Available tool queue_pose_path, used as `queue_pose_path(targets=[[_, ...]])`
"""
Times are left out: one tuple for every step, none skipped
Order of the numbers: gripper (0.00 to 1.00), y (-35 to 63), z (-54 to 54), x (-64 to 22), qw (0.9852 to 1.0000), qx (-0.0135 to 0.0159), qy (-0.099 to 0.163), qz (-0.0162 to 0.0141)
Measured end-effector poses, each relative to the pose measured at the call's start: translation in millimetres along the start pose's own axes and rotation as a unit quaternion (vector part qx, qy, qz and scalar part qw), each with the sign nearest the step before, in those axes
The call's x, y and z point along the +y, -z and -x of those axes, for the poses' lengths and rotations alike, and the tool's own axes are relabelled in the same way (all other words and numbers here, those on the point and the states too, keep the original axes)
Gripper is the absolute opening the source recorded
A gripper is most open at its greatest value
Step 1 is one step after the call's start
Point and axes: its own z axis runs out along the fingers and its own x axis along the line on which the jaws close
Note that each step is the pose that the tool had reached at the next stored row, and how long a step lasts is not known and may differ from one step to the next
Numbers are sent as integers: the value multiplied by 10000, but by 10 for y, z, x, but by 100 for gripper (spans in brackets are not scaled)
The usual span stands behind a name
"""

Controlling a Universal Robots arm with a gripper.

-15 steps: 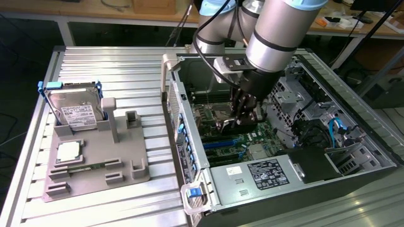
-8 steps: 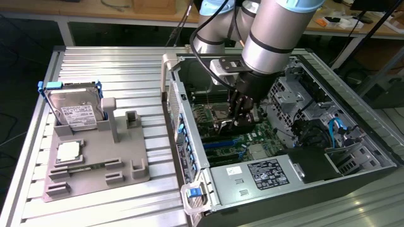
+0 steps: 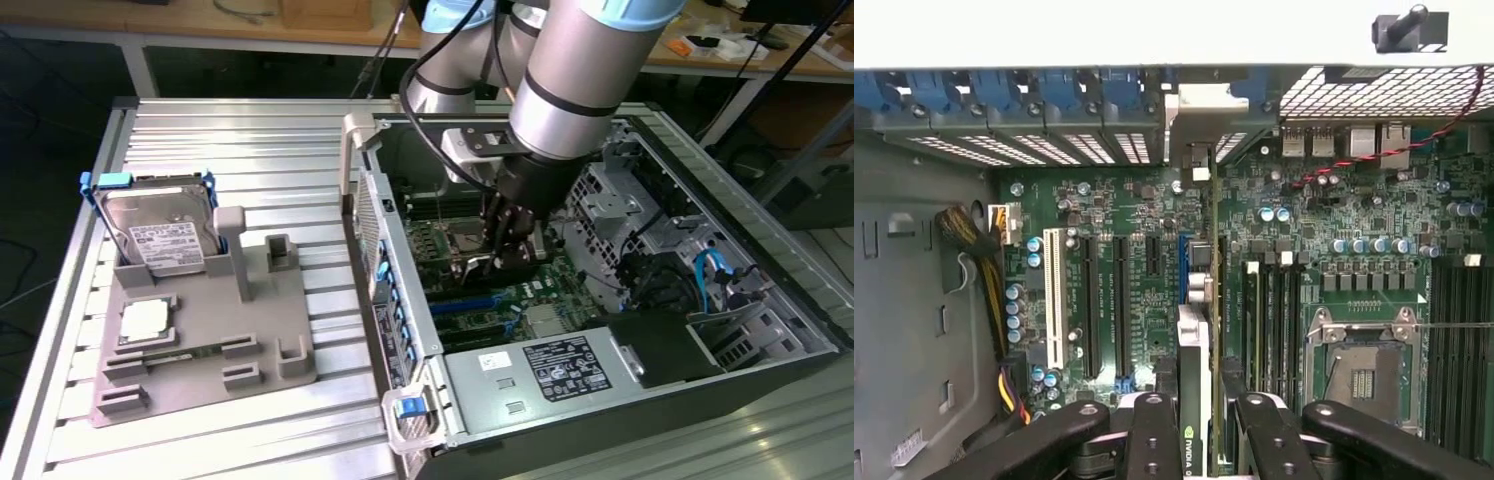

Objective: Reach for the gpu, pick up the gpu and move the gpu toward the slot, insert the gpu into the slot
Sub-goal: 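Insert the gpu into the slot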

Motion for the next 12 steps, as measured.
queue_pose_path(targets=[[27, -1, -5, 0, 10000, 0, -1, 1], [27, -1, -14, 0, 10000, 0, 0, 0], [27, -1, -26, 0, 10000, 1, 0, 1], [27, -1, -37, 0, 10000, 0, 0, 1], [27, -2, -49, -1, 10000, 0, -1, 0], [27, -3, -57, -1, 10000, 0, 0, 0], [27, -5, -59, 0, 10000, 0, -1, 0], [27, -5, -59, 0, 10000, 1, -1, 0], [27, -6, -59, 1, 10000, 1, 0, 1], [27, -8, -59, 1, 10000, 0, 0, 0], [27, -10, -59, 1, 10000, -1, 0, 0], [27, -13, -59, 10, 10000, -5, -1, 0]])
